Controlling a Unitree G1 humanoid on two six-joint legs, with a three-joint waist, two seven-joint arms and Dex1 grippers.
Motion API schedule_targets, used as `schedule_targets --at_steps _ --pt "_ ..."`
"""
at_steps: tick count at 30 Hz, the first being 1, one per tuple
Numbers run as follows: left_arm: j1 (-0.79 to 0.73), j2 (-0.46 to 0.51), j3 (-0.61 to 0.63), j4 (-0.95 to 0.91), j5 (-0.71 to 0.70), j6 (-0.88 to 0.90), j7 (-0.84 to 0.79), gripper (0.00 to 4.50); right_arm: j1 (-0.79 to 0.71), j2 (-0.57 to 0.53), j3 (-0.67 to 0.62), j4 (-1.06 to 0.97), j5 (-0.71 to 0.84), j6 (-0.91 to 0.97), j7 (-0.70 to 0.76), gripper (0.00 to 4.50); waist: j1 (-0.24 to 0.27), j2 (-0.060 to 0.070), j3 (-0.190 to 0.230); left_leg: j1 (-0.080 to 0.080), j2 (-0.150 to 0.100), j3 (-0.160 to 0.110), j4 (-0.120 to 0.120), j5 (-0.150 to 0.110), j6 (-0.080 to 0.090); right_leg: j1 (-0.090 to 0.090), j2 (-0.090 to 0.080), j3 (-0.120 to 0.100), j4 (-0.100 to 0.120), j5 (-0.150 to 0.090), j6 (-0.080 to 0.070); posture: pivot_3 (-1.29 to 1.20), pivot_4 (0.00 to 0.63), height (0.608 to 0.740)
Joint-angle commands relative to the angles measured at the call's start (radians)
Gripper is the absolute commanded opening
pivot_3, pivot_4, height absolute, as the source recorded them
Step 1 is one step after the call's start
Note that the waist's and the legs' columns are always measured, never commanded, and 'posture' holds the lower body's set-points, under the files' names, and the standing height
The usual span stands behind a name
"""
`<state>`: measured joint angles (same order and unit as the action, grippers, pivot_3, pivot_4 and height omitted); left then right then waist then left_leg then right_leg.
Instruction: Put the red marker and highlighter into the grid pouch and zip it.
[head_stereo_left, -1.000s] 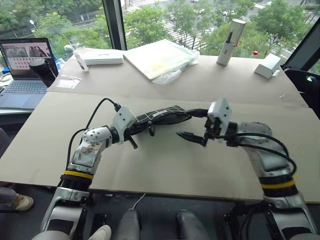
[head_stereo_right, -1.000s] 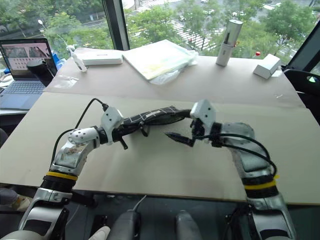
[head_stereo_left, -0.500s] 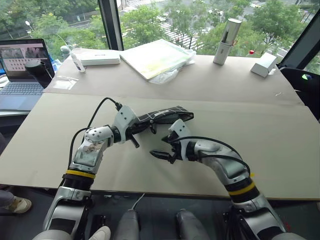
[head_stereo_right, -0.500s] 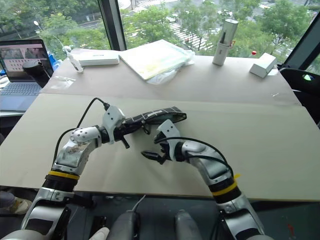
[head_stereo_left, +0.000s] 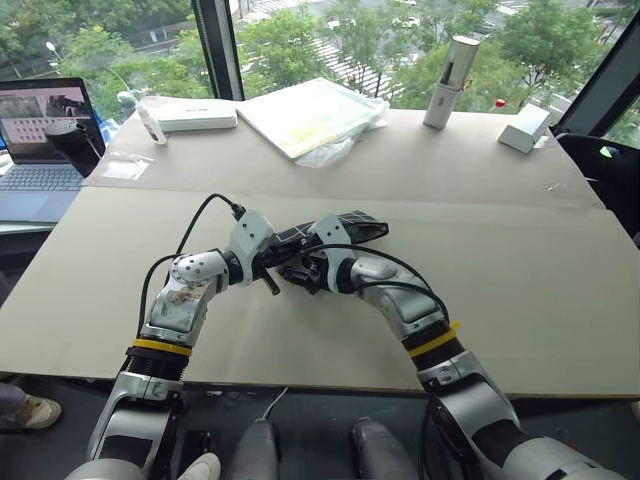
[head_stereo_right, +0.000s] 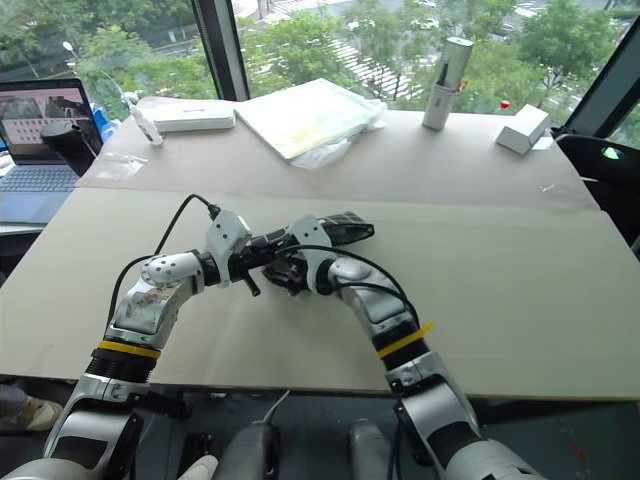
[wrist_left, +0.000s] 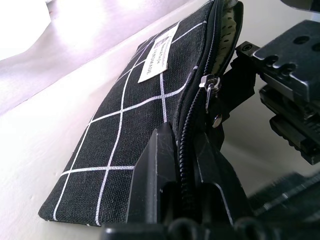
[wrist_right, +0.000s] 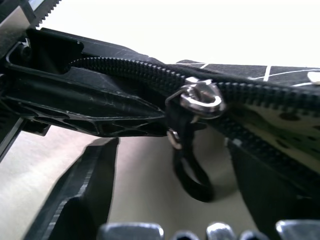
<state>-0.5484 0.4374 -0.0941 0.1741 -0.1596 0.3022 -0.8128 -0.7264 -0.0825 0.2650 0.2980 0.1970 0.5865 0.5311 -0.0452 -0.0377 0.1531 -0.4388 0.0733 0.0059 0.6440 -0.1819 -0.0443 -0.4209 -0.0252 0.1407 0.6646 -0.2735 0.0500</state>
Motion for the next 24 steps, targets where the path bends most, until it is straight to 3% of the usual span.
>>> schedule_targets --at_steps 1,5,7,14,19,24 --pt "-0.013 0.002 0.012 -0.035 -0.010 -0.011 0.001 0.00 -0.008 -0.024 -0.018 -0.043 -0.005 -0.025 0.035 2.16 0.000 0.000 0.000 0.000 0.000 0.000 0.000 0.000 0.000 0.000 0.000 0.000 0.000 0.000 0.000 0.00 0.150 0.740" --pt "-0.014 0.002 0.013 -0.033 -0.009 -0.012 0.004 0.00 0.004 -0.069 -0.033 -0.067 -0.001 -0.015 0.066 0.61 0.001 0.000 0.000 0.000 0.000 0.000 0.000 0.000 0.000 0.000 0.000 0.000 0.000 0.000 0.000 0.00 0.150 0.740" --pt "-0.011 0.001 0.012 -0.037 -0.009 -0.011 0.005 0.00 0.014 -0.091 -0.041 -0.086 0.004 -0.005 0.078 0.04 0.001 0.000 0.000 0.000 0.000 0.000 0.000 0.000 0.000 0.000 0.000 0.000 0.000 0.000 0.000 0.00 0.150 0.740" --pt "-0.006 -0.003 0.010 -0.041 -0.008 -0.011 0.009 0.00 0.070 -0.196 -0.091 -0.164 0.000 0.036 0.088 0.04 0.004 0.000 0.000 0.000 0.000 0.000 0.000 0.000 0.000 0.000 0.000 0.000 0.000 0.000 0.000 0.00 0.150 0.740" --pt "0.000 -0.004 0.011 -0.045 -0.009 -0.010 0.009 0.00 0.129 -0.408 -0.168 -0.198 -0.009 0.054 0.142 0.04 0.013 0.000 0.000 -0.001 -0.002 0.000 0.000 0.000 0.000 0.001 -0.001 0.000 -0.001 0.000 0.000 0.00 0.150 0.740" --pt "0.005 -0.008 0.009 -0.048 -0.009 -0.009 0.011 0.00 0.140 -0.525 -0.247 -0.139 -0.008 0.032 0.142 0.04 0.003 0.000 0.000 -0.001 -0.002 -0.001 0.000 0.000 0.000 0.000 -0.001 0.000 -0.001 0.000 0.000 0.00 0.150 0.740"
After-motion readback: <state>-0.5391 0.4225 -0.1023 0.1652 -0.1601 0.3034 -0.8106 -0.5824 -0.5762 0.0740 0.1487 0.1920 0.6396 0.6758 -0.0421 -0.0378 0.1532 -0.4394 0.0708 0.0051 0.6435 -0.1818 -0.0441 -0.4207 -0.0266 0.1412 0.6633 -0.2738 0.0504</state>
